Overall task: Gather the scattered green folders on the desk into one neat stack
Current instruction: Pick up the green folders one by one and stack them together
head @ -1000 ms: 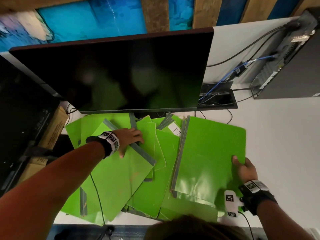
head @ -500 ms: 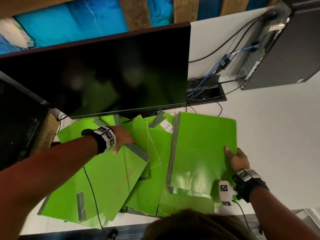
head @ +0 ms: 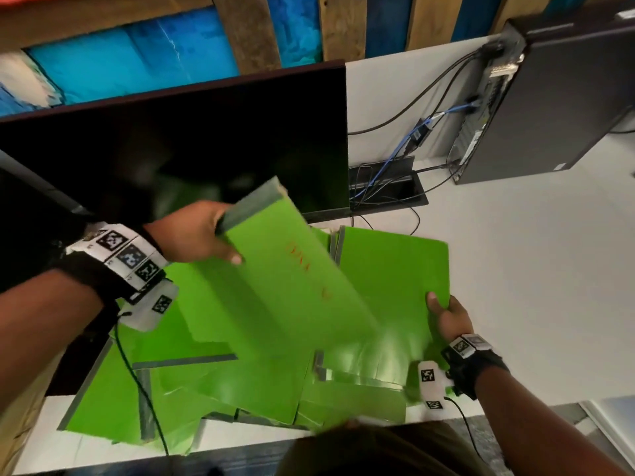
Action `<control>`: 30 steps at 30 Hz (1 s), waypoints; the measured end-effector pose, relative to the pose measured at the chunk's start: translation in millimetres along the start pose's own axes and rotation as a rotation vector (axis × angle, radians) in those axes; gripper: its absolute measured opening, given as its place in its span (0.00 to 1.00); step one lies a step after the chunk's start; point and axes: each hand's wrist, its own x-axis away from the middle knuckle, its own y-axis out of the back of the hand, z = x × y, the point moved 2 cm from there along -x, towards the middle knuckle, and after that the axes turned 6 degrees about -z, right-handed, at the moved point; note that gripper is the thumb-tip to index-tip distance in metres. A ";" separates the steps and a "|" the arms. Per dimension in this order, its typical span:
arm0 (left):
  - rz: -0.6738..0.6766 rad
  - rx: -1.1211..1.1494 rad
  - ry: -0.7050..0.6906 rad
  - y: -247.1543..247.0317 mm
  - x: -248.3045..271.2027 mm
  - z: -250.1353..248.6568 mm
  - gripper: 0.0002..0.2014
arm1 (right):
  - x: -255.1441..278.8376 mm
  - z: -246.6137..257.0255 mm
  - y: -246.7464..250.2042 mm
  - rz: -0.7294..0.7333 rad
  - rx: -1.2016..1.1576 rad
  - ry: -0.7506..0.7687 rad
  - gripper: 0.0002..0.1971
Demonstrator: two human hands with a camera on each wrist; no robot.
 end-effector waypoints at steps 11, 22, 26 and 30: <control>-0.347 0.811 0.098 -71.5 -12.1 -34.0 0.19 | -6.0 -9.7 1.3 0.041 -0.096 -0.008 0.18; -0.333 0.576 0.262 -211.6 -52.5 -33.6 0.34 | -4.1 -3.7 10.3 0.076 -0.162 -0.082 0.27; -0.294 0.494 0.352 -248.8 -58.7 -27.9 0.44 | -7.0 -9.6 11.3 0.151 -0.182 -0.093 0.19; -0.156 0.387 0.362 -270.3 -55.4 -18.7 0.48 | 0.9 3.3 19.4 0.242 -0.316 -0.176 0.10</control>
